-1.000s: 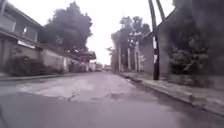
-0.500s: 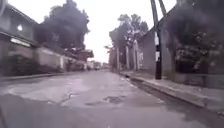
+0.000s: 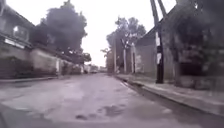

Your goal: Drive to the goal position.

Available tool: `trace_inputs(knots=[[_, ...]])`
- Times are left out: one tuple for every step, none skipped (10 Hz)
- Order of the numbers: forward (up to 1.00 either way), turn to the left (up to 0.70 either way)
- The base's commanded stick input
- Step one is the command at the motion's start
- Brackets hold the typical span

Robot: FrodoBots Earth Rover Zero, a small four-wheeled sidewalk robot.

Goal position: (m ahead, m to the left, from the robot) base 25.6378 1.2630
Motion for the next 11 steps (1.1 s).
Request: trace_inputs(knots=[[0.70,0.00],[0.70,0.00],[0.70,0.00],[0.70,0.00],[0.70,0.00],[0.70,0.00],[0.70,0.00],[0.70,0.00],[0.70,0.00],[0.70,0.00],[0.70,0.00]])
